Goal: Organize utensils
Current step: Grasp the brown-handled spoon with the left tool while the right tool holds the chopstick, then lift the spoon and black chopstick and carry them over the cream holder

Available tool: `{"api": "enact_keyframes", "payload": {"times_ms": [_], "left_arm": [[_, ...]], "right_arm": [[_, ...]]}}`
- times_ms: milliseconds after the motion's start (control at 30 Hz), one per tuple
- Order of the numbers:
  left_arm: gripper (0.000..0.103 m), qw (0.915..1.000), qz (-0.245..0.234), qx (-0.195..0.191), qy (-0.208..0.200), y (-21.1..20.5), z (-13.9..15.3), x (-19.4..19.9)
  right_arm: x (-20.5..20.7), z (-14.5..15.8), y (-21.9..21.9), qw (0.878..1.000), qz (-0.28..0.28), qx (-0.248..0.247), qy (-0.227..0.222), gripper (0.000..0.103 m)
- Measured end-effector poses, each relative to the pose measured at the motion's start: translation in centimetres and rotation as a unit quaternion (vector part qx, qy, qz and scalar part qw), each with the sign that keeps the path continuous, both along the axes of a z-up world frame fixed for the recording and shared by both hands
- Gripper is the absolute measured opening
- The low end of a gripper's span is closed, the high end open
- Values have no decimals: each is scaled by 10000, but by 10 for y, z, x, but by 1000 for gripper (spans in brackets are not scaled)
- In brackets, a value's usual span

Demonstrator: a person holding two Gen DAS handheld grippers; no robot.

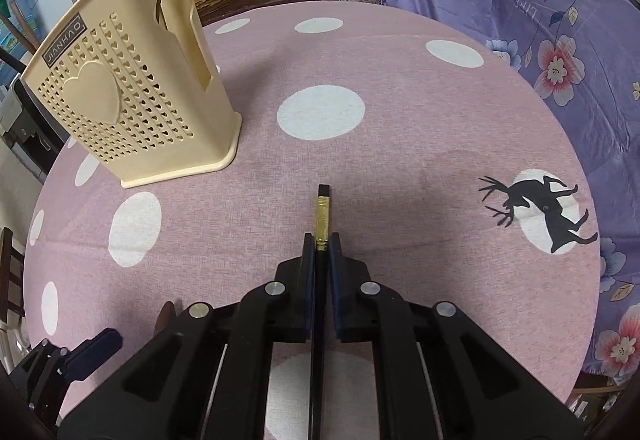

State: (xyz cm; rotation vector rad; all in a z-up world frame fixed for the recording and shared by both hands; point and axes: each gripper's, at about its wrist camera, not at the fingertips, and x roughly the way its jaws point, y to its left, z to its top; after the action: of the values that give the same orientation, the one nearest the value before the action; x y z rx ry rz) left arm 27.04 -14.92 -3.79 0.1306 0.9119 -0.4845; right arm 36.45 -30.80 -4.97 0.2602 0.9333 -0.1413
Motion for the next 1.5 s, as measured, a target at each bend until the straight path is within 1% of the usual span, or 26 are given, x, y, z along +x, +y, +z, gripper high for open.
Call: {"api": "enact_keyframes", "payload": {"times_ms": [133, 200, 267, 433, 633, 833, 1000, 1200, 1400, 1500], "left_arm": [[40, 9998, 47, 177, 68, -10, -7, 7], [38, 9996, 99, 267, -10, -13, -8, 9], [35, 9995, 130, 295, -5, -14, -8, 13], [19, 9988, 205, 445, -67, -14, -8, 13], [18, 9987, 208, 461, -52, -13, -8, 16], [17, 9991, 241, 357, -18, -9, -8, 20], [16, 9989, 362, 224, -203, 3, 4, 18], [16, 9959, 681, -8, -588, 27, 33, 23], [16, 9899, 973, -259, -1002, 49, 70, 26], [16, 9877, 1028, -312, -1133, 53, 79, 26]], "right_arm": [[0, -1, 0, 10000, 21, -66, -17, 8], [-1, 0, 0, 10000, 19, -87, -23, 8], [-1, 0, 2, 9999, 16, -129, -12, 8], [-4, -1, 7, 9997, 28, -250, -16, 8], [-4, 0, 11, 9990, 98, -427, 8, 8], [-5, -1, 8, 9995, 91, -313, -46, 8], [-3, 2, 6, 9997, 144, -47, -191, 8], [-13, 30, 12, 9973, 324, 145, -647, 8], [-31, 77, 20, 9905, 545, 297, -1228, 8], [-43, 102, 25, 9851, 673, 283, -1555, 8]]}}
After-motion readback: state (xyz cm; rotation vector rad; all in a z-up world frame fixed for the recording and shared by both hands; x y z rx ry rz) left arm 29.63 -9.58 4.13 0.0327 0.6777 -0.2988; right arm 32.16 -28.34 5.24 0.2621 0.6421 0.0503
